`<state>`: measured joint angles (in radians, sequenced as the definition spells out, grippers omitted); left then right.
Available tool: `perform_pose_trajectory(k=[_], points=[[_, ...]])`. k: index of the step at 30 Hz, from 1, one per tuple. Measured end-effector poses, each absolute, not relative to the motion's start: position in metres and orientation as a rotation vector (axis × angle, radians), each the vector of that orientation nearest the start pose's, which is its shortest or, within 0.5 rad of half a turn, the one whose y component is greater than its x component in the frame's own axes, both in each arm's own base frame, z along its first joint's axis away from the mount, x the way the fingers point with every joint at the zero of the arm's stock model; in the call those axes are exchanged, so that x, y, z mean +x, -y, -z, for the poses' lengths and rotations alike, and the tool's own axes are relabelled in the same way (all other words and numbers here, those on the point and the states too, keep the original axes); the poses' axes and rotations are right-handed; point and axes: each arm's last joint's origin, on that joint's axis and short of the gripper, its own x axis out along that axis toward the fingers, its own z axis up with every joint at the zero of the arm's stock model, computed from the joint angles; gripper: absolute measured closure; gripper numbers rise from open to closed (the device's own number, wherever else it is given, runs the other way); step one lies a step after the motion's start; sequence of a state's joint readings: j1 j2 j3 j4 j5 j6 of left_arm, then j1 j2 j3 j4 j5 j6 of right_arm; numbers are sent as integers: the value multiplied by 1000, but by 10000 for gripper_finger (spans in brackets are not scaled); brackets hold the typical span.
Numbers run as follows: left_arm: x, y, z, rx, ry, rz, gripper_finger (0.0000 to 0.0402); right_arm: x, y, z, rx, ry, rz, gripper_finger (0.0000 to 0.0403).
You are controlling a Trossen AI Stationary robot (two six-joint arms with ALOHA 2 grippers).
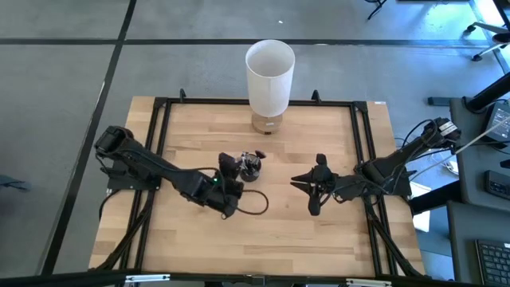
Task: Put items in baskets/containers
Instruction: Return to Home Position
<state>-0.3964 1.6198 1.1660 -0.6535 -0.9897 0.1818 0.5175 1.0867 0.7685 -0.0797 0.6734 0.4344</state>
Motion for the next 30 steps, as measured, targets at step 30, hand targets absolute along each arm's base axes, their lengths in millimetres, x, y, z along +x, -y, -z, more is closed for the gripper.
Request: perform_pose_trajectory(k=[30], points=[[160, 19, -255, 125, -77, -275, 326, 231, -48, -303, -213, -46, -100, 365]])
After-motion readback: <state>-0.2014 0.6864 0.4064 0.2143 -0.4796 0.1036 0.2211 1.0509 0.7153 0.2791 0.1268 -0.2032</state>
